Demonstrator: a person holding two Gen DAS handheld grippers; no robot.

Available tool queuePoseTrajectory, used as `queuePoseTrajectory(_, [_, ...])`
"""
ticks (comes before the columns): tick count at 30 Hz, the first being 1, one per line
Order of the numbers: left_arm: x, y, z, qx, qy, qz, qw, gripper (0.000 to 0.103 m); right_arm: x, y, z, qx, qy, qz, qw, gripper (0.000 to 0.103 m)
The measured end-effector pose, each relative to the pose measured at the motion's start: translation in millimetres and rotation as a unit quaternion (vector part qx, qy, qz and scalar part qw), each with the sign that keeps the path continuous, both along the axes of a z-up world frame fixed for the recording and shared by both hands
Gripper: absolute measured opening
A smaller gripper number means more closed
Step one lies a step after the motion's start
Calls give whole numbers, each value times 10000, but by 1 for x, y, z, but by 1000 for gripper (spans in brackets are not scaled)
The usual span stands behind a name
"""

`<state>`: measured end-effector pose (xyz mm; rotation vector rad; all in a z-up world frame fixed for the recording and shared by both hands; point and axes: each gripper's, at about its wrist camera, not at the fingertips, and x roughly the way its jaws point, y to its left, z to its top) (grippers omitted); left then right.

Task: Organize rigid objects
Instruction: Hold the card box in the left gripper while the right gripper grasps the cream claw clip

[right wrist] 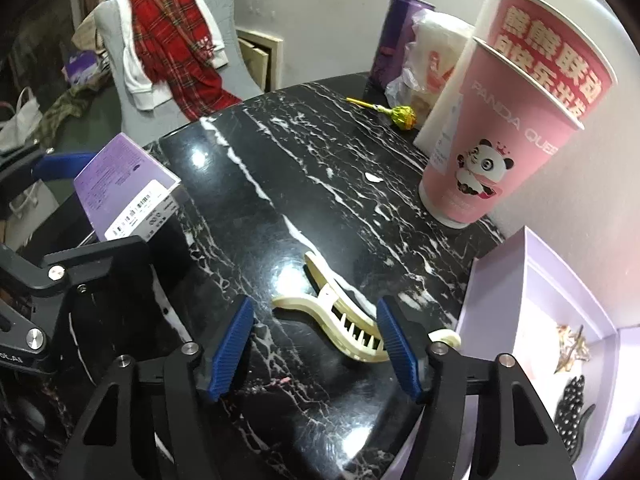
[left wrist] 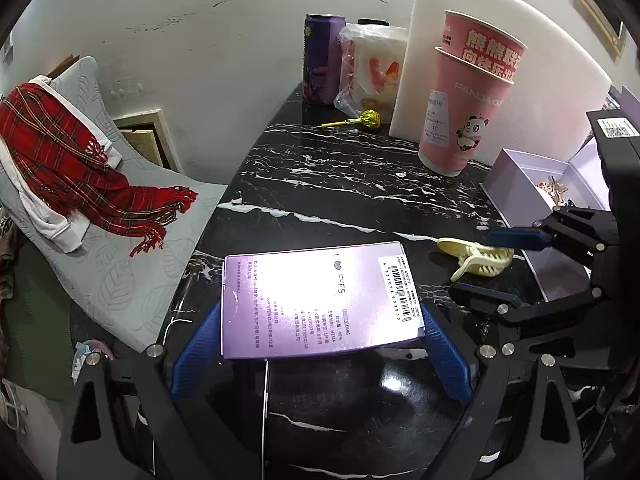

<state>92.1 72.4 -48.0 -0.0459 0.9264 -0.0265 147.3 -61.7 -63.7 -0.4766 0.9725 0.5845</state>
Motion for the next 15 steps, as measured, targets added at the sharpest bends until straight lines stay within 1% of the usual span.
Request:
queuePoseTrajectory(2, [-1, -1, 0, 6, 7, -2, 10000, 95, -1, 1, -1, -22, -22, 28, 10000, 50])
queuePoseTrajectory(4, [-2, -1, 1, 15, 7, 8, 10000, 95, -1, 0, 0, -36, -47, 24, 10000, 36])
queuePoseTrajectory(5, [-3, 0, 2, 16, 1, 20, 10000, 95, -1, -1, 1, -45, -53, -5, 10000, 28])
queuePoseTrajectory(6, [-4, 0, 2, 14, -5, 32, 10000, 95, -1, -3, 1, -17, -19, -26, 10000, 24])
queuePoseTrajectory(7, [-5, 0, 3, 9, -13, 43, 10000, 95, -1, -4, 3, 29, 30, -36, 10000, 22])
queuePoseTrajectory(9, [-8, 0, 5, 11, -34, 59, 10000, 95, -4, -6, 4, 105, 117, -40, 9999, 21])
queuePoseTrajectory(13, [-16, 1, 9, 27, -53, 89, 9999, 95, -15, -4, 5, 158, 197, -19, 9997, 20])
queuePoseTrajectory(15, [-22, 1, 10, 14, -58, 116, 9999, 95, -23, -2, 5, 260, 293, 13, 9992, 20])
